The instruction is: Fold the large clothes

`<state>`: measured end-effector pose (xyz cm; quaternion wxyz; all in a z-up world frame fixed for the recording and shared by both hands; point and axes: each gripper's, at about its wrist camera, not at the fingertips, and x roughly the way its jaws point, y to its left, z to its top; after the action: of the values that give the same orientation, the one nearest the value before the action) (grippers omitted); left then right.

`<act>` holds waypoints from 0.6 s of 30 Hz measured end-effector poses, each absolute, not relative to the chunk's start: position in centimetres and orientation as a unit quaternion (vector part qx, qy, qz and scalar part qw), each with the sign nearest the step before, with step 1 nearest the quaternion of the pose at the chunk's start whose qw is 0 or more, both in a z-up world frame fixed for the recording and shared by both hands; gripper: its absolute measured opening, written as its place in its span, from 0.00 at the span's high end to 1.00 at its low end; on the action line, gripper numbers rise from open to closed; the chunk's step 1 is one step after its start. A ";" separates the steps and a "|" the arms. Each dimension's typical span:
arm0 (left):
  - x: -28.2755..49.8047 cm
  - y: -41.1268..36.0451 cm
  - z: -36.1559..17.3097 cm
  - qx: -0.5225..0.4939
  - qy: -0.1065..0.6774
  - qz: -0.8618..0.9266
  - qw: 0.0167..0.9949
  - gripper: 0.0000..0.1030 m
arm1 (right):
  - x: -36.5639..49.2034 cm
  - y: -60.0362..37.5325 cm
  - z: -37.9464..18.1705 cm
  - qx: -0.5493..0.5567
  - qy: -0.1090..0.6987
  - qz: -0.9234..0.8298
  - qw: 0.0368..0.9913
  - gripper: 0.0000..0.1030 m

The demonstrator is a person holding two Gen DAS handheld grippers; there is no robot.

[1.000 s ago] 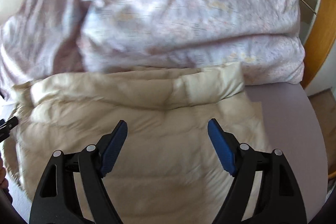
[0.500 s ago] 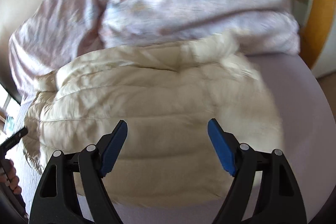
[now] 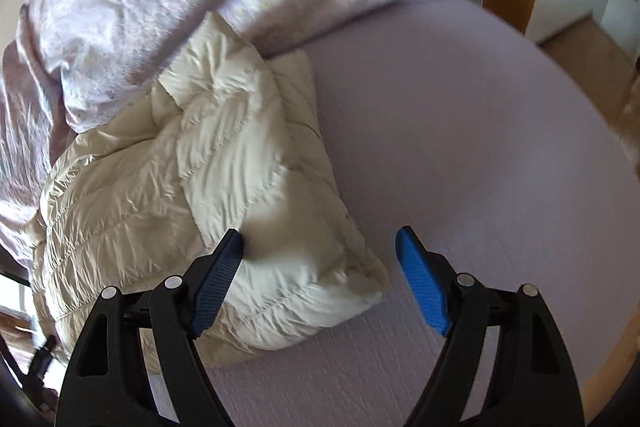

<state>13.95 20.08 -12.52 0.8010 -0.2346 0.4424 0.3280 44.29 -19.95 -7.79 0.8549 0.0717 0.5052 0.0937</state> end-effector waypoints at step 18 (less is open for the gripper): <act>13.2 18.2 -13.2 -0.359 0.411 0.276 0.791 0.75 | 42.7 -20.6 -9.1 0.142 0.546 0.128 0.816 0.79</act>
<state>13.20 18.24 -13.23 0.7911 -0.3589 0.4114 0.2761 42.73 -20.62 -9.10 0.8156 0.1417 0.5461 0.1284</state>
